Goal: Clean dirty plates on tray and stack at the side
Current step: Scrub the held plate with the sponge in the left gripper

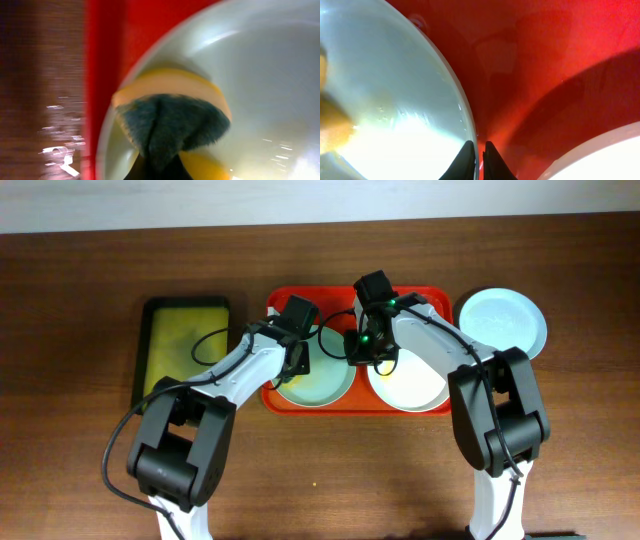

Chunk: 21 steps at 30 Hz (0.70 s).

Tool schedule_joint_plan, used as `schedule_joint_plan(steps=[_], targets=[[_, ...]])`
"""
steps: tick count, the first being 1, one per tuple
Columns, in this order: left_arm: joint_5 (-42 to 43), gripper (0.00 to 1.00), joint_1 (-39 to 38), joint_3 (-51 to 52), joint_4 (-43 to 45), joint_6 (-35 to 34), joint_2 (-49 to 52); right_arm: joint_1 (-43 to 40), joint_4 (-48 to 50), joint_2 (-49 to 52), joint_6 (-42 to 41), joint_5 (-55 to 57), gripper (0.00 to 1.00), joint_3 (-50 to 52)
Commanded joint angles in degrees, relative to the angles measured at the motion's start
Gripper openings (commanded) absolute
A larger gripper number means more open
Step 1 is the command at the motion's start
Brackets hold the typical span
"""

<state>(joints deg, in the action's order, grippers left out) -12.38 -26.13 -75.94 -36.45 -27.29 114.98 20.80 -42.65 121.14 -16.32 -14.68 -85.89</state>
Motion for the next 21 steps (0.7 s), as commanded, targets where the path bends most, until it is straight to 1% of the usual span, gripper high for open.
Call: schedule_joint_plan(steps=[1,3,6,8,9,13,14,15,16,19,21], targets=[[-9.5,0.00,0.8,-1.1,-0.9,0.6,-4.5,0.2,0.0,0.1,-0.2,-0.1,0.09,-0.3],[-7.2,0.00,0.8,-1.9,-0.9,0.6,-6.9,0.2,0.0,0.1,-0.2,-0.1,0.09,-0.3],[3.7,0.00,0.8,-1.9,-0.7,0.5,-7.4,0.2,0.0,0.1,-0.2,-0.1,0.09,-0.3],[14.5,0.00,0.3,-1.9,-0.4,0.5,-6.1,0.2,0.0,0.1,-0.2,-0.1,0.09,-0.3],[15.0,0.00,-0.2,-1.9,-0.5,0.5,-4.8,0.2,0.0,0.1,-0.2,-0.1,0.09,-0.3],[13.8,0.00,-0.3,-1.9,-0.5,0.5,0.7,0.2,0.0,0.1,-0.2,-0.1,0.09,-0.3],[11.4,0.00,-0.3,-1.9,-0.7,0.5,2.0,0.2,0.0,0.1,-0.2,-0.1,0.09,-0.3],[7.2,0.00,-0.3,-1.9,-1.4,0.5,2.3,0.2,0.0,0.1,-0.2,-0.1,0.09,-0.3],[3.4,0.00,-0.2,-1.9,-2.1,0.5,2.2,0.2,0.0,0.1,-0.2,-0.1,0.09,-0.3],[-4.5,0.00,1.3,-2.6,-4.9,0.5,0.9,0.2,0.0,0.1,-0.2,0.3,0.09,-0.3],[-5.4,0.00,3.7,-4.1,-7.2,0.5,-2.1,0.2,0.0,0.1,-0.2,0.3,0.09,-0.3]])
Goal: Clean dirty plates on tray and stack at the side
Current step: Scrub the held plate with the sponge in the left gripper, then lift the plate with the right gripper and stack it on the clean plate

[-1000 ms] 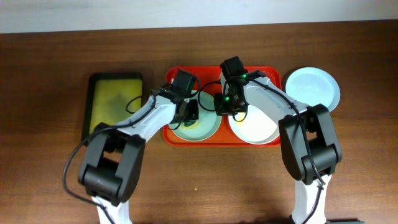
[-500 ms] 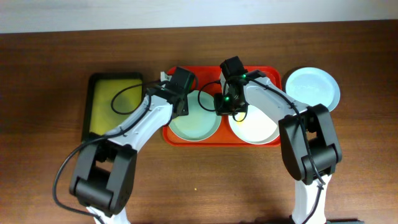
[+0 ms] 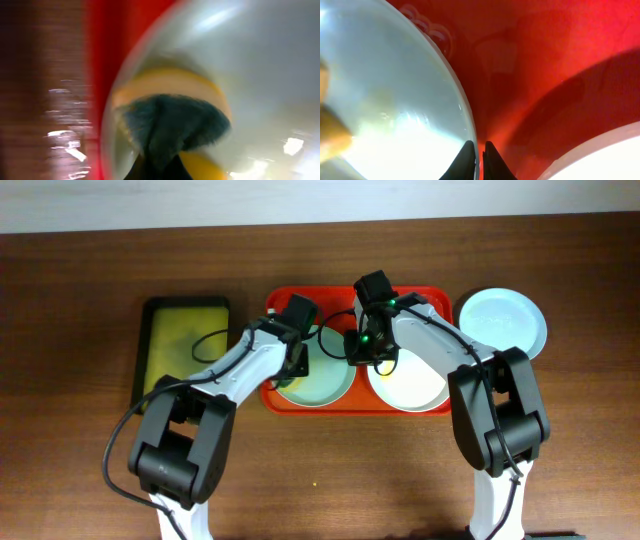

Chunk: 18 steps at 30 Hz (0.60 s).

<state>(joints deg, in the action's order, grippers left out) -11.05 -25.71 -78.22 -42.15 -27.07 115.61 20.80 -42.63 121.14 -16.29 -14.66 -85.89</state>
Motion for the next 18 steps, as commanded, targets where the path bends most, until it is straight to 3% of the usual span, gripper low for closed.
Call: schedule_joint_plan(steps=[1,8,15,18], targets=[[-6.3,0.00,3.8,-2.1,-1.4,0.3,-4.3,0.2,0.0,0.1,-0.2,0.3,0.08,-0.3],[4.9,0.00,4.2,-2.3,-1.2,0.3,-14.8,0.2,0.9,0.1,-0.2,0.3,0.04,-0.3],[4.6,0.00,19.2,-2.3,-10.7,1.2,-22.4,0.2,-1.6,-2.1,1.7,0.6,0.04,-4.7],[4.6,0.00,23.4,-2.2,-11.0,3.6,-22.4,0.9,-11.0,-4.7,2.7,13.2,0.04,-13.7]])
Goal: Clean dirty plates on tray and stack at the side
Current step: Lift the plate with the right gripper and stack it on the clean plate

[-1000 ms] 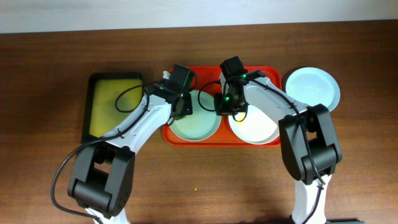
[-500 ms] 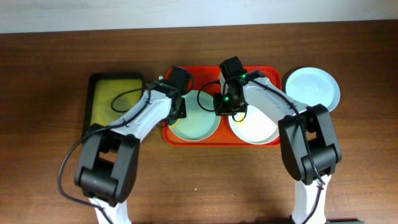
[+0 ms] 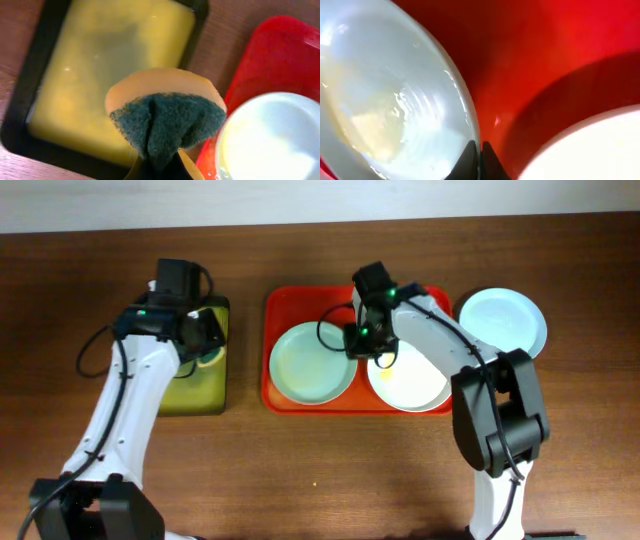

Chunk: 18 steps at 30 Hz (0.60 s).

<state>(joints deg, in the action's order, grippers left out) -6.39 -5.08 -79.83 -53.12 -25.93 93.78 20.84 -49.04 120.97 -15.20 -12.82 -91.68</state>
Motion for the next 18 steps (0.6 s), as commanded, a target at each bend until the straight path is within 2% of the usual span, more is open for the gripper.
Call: schedule_joint_plan(steps=[1,4,6,8,10,12,14,18], targets=[[0.0,0.00,4.0,-0.6,0.0,2.5,-0.6,1.7,-8.3,-4.9,3.2,18.5,0.04,-11.7],[0.0,0.00,6.1,-0.6,0.0,2.4,-0.6,7.3,-17.2,-5.0,6.1,46.1,0.04,-21.5],[0.0,0.00,6.1,-0.6,-0.2,2.4,-0.6,11.7,-17.1,-5.0,12.8,60.4,0.04,-22.6],[0.0,0.00,6.1,-0.6,-0.9,2.4,-0.6,15.6,-16.5,-5.0,20.5,69.7,0.04,-22.6],[0.0,0.00,6.1,-0.6,-1.3,2.4,-0.6,20.3,-12.6,-5.0,27.9,83.1,0.04,-22.6],[0.0,0.00,6.1,-0.6,-1.9,2.4,-0.6,23.3,-8.5,-5.0,34.4,89.6,0.04,-22.6],[0.2,0.00,6.1,-0.6,-2.2,2.4,-0.6,26.7,-2.4,-5.0,44.6,94.2,0.04,-22.6],[0.5,0.00,6.1,-0.6,-2.3,2.4,-0.6,28.3,-1.2,-5.0,49.9,97.6,0.04,-22.6]])
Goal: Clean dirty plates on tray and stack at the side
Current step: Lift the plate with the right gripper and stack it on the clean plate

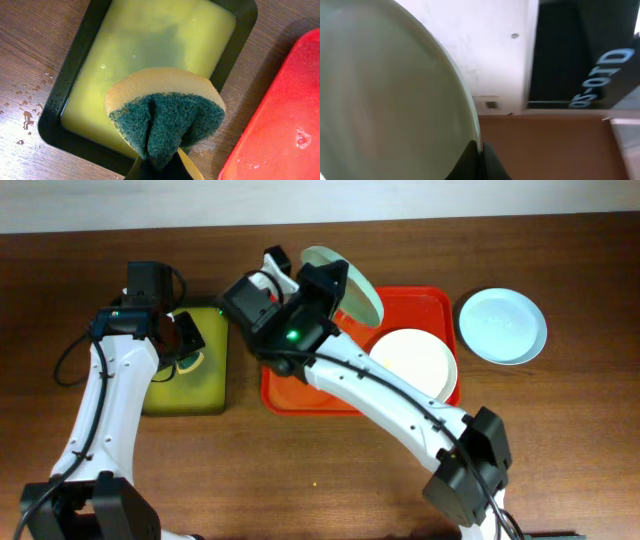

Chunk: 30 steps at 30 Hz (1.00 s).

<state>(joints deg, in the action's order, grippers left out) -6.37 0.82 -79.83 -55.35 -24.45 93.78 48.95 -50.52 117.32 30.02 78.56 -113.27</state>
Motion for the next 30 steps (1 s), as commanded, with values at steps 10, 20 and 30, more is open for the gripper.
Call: schedule_joint_plan(steps=[10,20,30], targets=[[1.0,0.00,0.2,-0.6,-1.0,1.0,-0.6,-30.8,-16.4,-2.4,-37.2,-68.9,0.04,-1.0],[1.0,0.00,0.1,-0.6,-0.9,1.0,-0.6,-81.0,-8.9,1.1,-44.5,-99.5,0.04,10.3],[1.0,0.00,0.1,-0.6,-0.9,1.0,-0.6,-80.4,-0.6,-0.4,-44.5,-103.7,0.59,20.7]])
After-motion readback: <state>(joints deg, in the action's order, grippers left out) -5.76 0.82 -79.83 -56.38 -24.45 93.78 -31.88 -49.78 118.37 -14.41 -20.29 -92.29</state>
